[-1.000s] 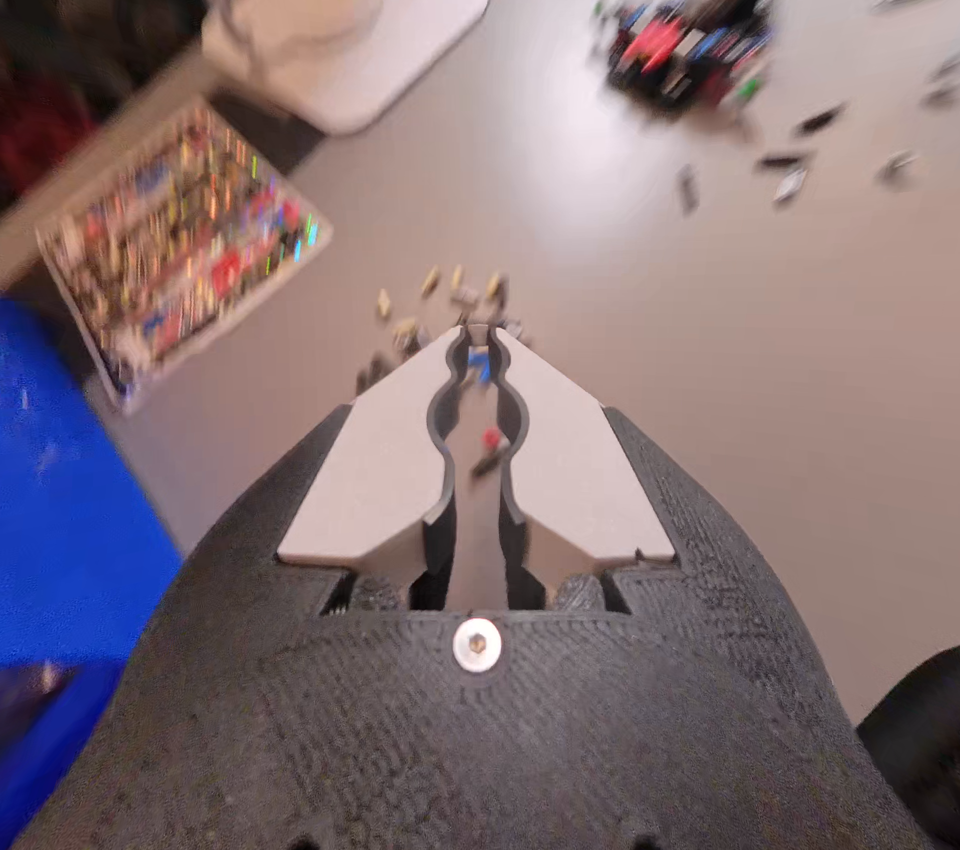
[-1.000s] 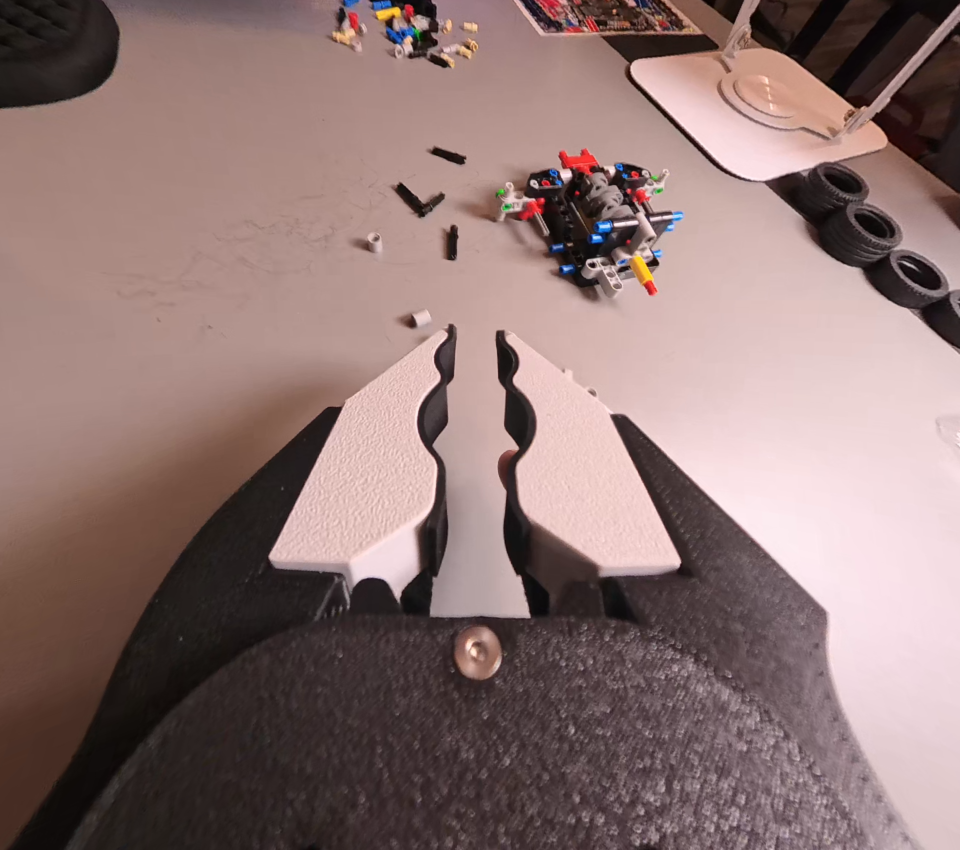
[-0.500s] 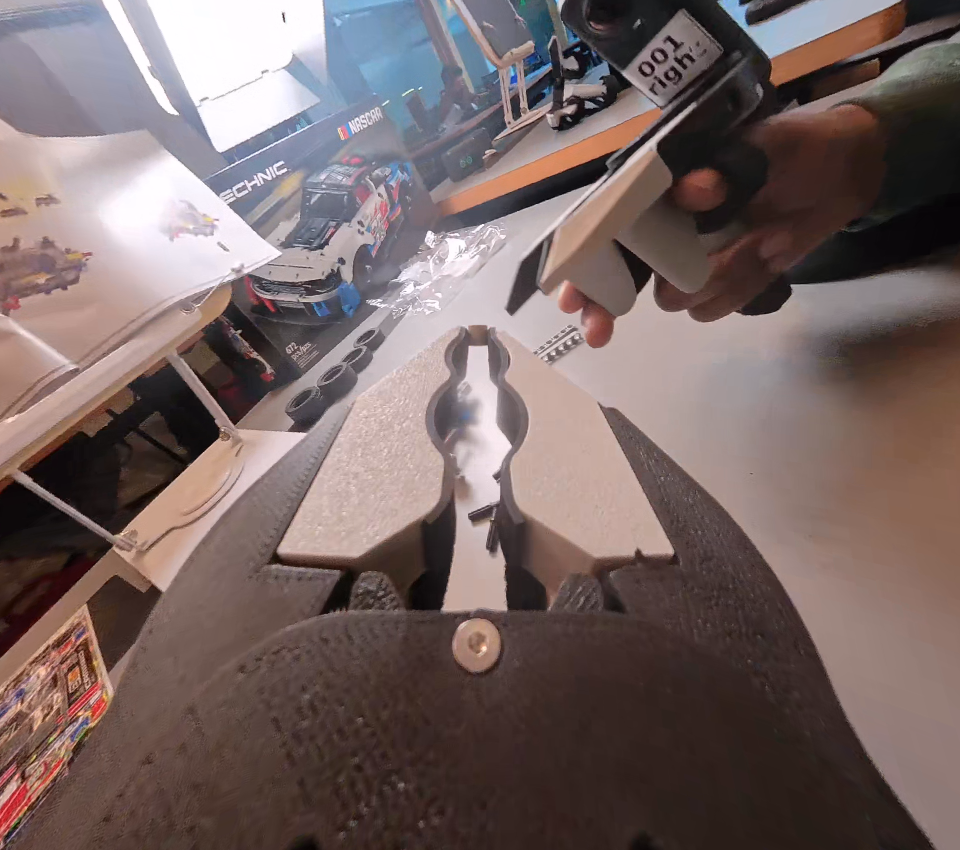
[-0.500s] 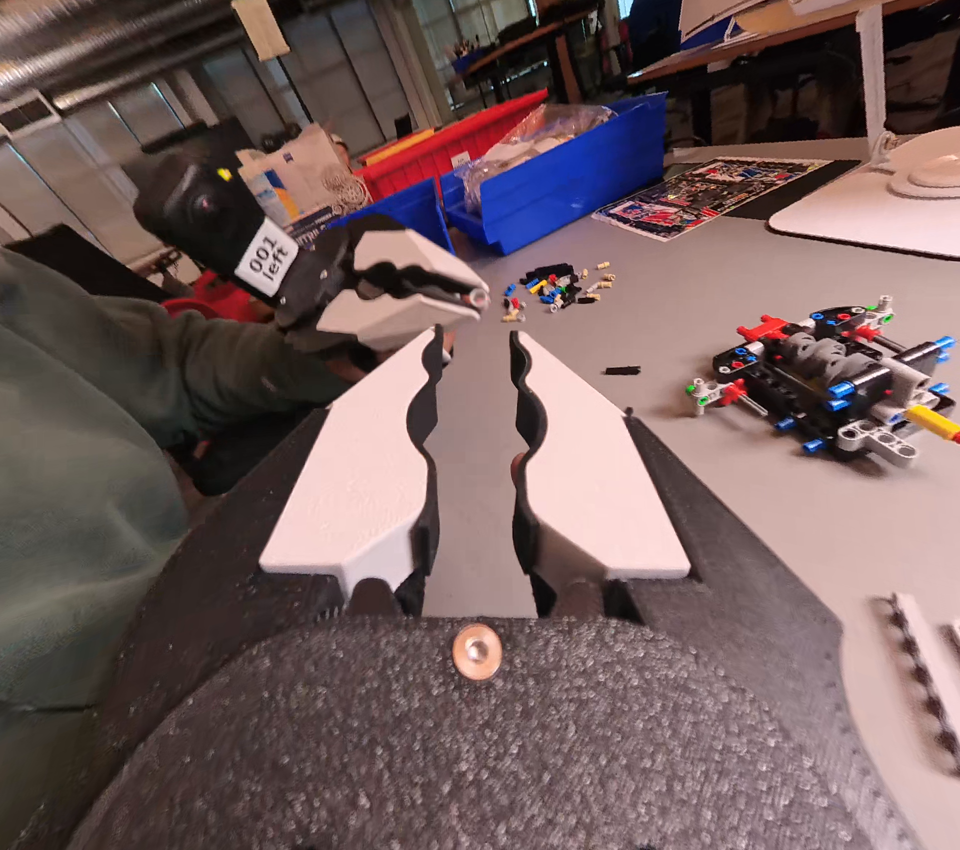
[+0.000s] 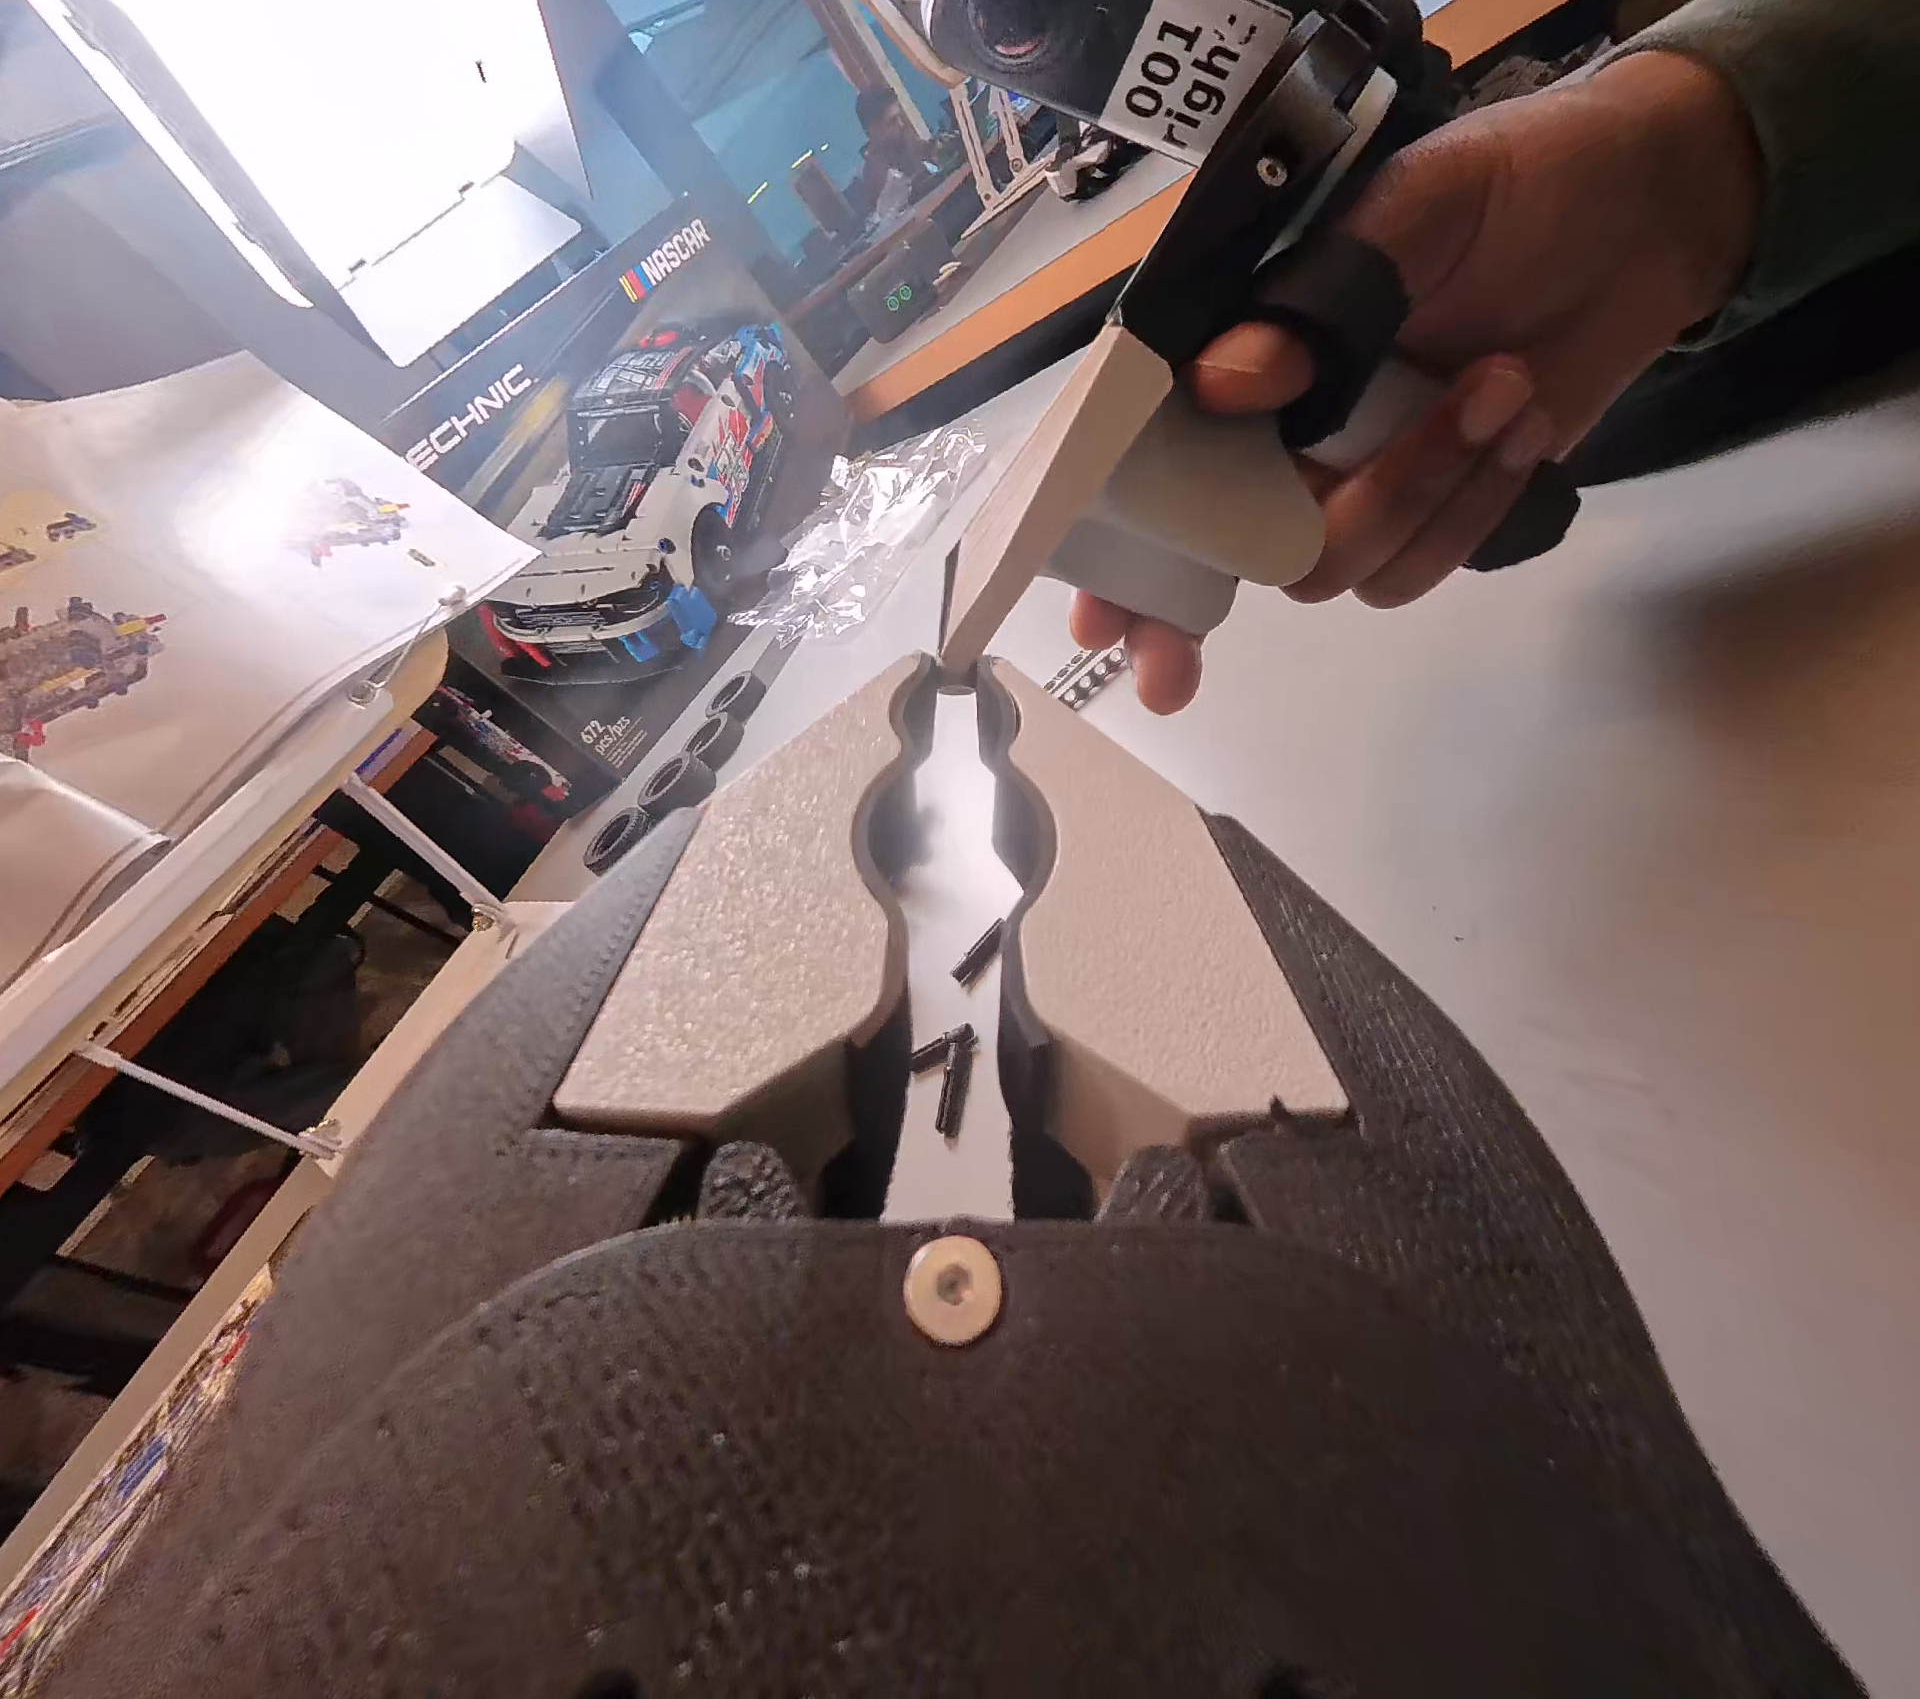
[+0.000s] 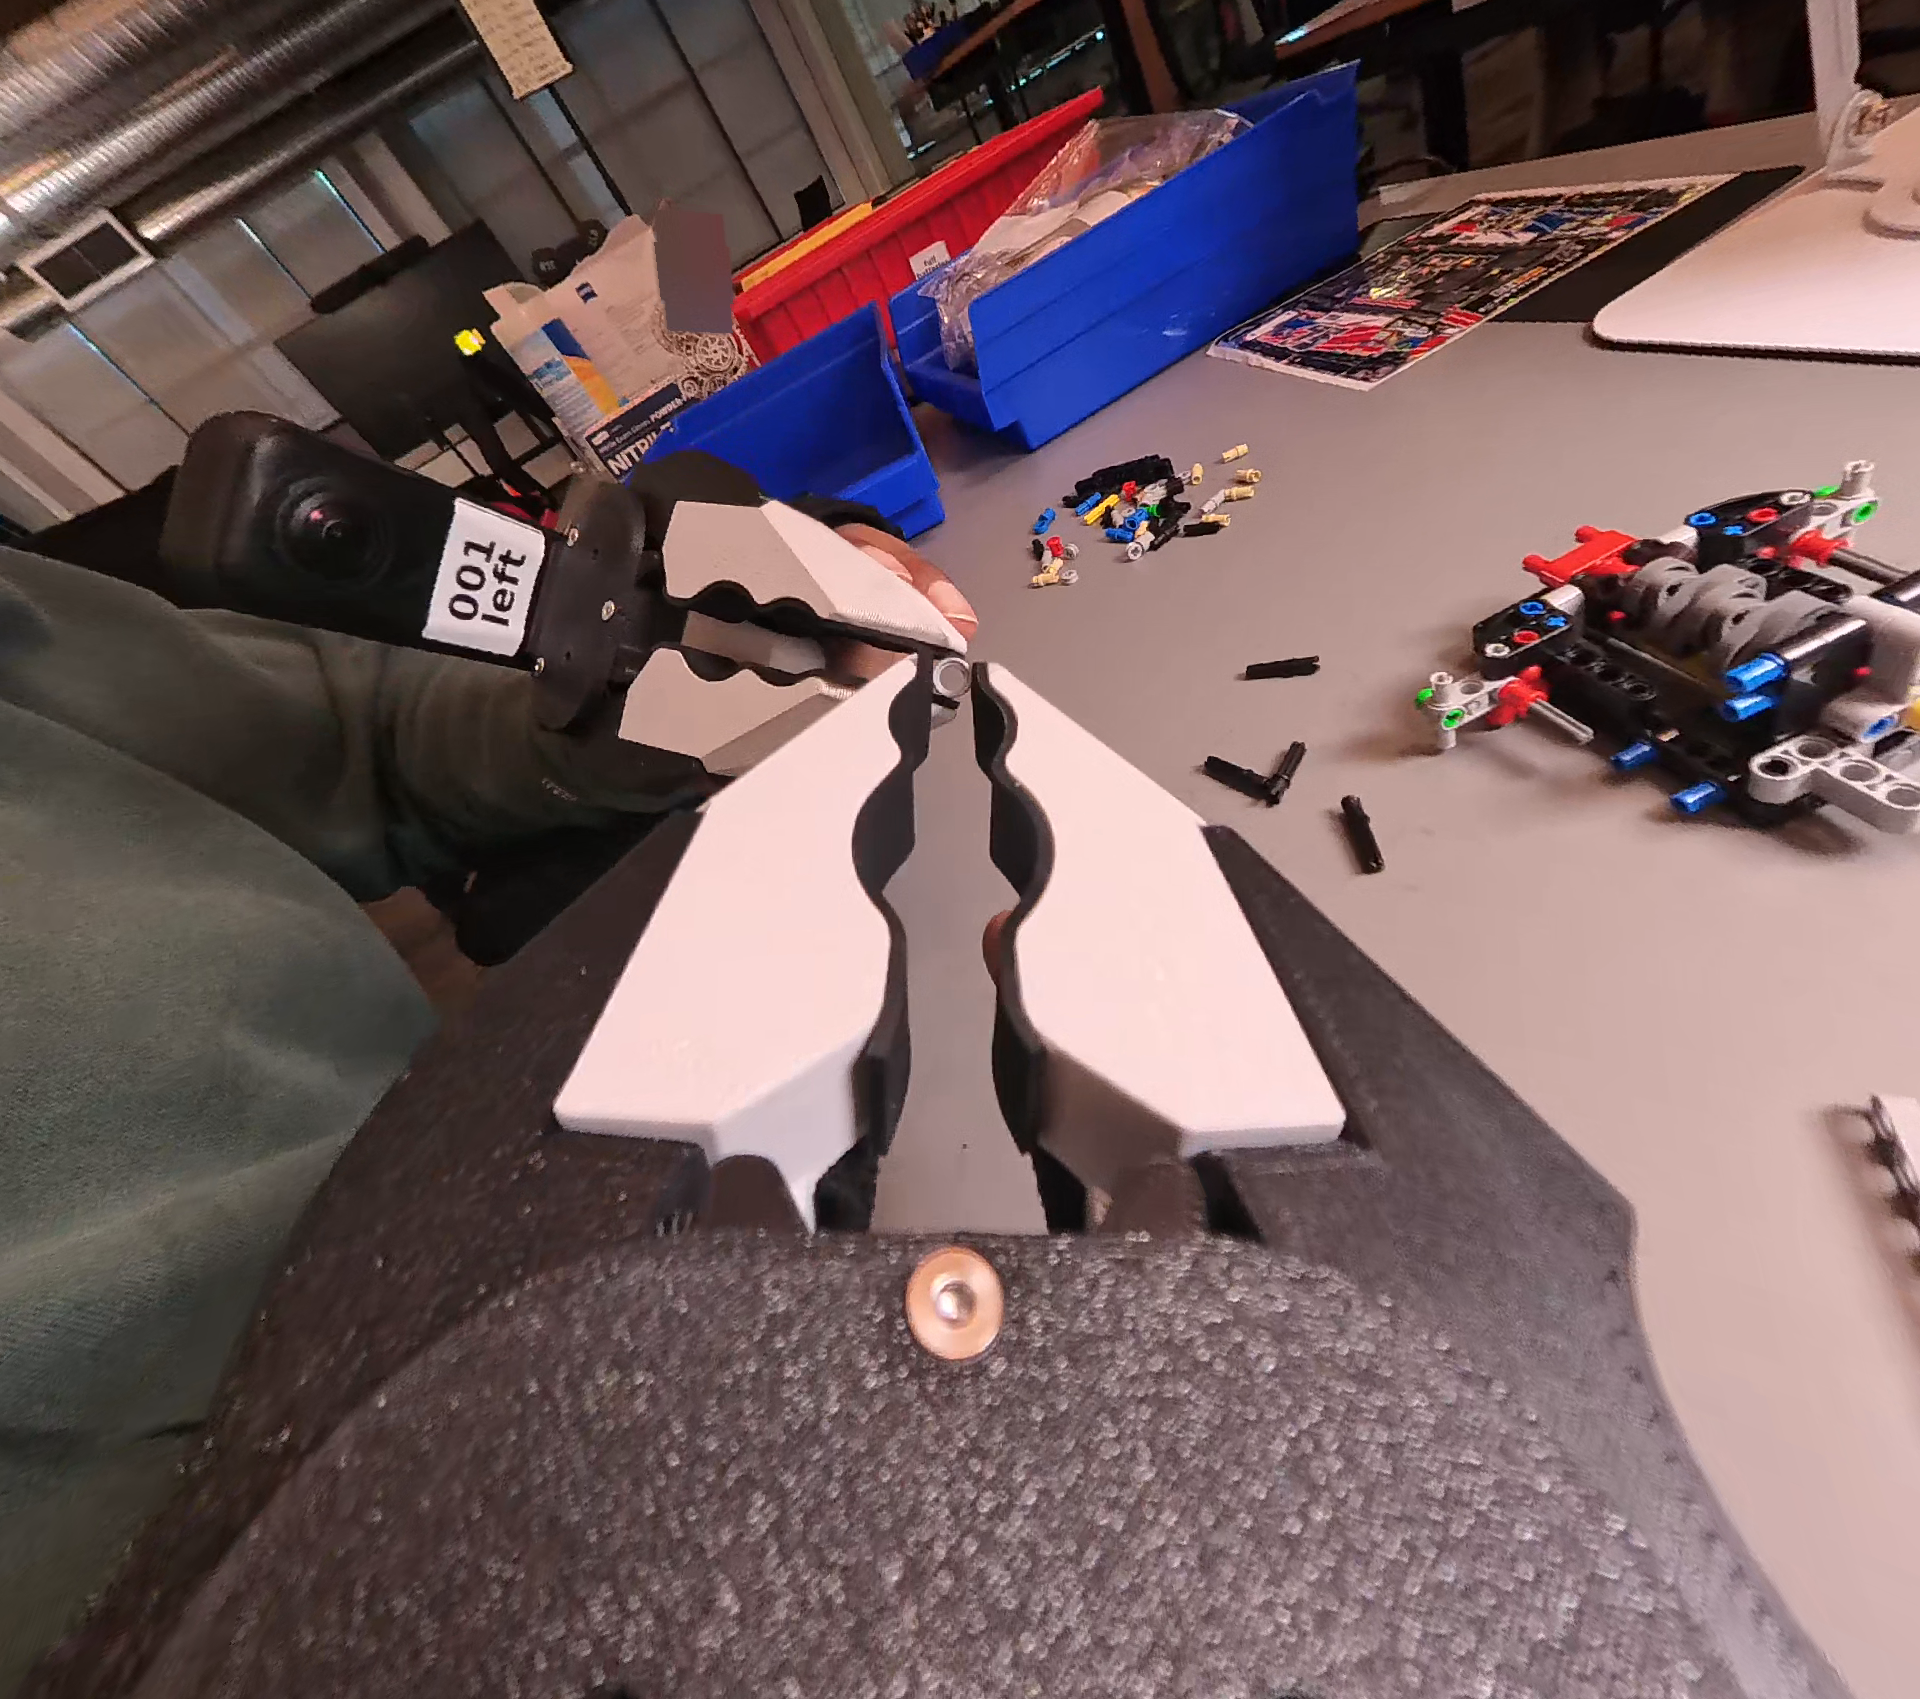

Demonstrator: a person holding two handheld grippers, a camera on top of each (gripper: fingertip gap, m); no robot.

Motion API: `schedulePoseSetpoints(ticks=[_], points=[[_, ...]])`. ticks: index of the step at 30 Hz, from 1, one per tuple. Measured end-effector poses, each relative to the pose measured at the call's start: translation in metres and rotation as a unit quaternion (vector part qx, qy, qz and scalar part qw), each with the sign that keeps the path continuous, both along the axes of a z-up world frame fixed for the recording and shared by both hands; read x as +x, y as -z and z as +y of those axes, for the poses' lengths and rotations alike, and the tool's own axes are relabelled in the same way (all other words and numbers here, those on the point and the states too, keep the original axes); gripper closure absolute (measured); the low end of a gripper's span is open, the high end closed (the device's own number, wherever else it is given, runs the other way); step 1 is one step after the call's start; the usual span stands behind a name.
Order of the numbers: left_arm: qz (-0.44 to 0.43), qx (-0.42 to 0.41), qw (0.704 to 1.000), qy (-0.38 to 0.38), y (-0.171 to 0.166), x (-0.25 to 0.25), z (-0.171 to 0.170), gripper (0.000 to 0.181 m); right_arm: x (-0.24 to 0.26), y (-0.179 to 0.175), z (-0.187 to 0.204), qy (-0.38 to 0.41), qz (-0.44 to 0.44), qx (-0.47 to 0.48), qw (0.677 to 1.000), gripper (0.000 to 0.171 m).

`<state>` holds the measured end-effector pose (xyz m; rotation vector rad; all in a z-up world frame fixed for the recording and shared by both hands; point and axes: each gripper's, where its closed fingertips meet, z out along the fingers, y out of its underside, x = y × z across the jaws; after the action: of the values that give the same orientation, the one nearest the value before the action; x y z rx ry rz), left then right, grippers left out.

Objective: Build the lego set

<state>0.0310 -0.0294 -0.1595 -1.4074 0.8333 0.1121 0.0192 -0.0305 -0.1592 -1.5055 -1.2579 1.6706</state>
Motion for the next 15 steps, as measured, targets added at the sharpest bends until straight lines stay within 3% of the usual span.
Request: schedulePoseSetpoints(ticks=[1,4,8,15], points=[[-0.001,-0.004,1.000,0.003,0.001,0.000,0.000,0.177,0.001,0.000,0.000,-0.003,-0.003,0.007,1.000,0.167],[-0.032,-0.031,0.999,-0.005,0.000,-0.011,0.003,0.176,0.006,0.004,0.023,0.017,-0.028,0.058,0.998,0.167],[-0.131,-0.079,0.987,-0.052,-0.008,-0.056,0.008,0.172,0.038,0.063,0.070,0.025,-0.220,0.214,0.951,0.167],[-0.231,-0.079,0.961,-0.128,-0.022,-0.127,0.001,0.164,0.049,0.100,0.075,-0.017,-0.325,0.262,0.908,0.166]])
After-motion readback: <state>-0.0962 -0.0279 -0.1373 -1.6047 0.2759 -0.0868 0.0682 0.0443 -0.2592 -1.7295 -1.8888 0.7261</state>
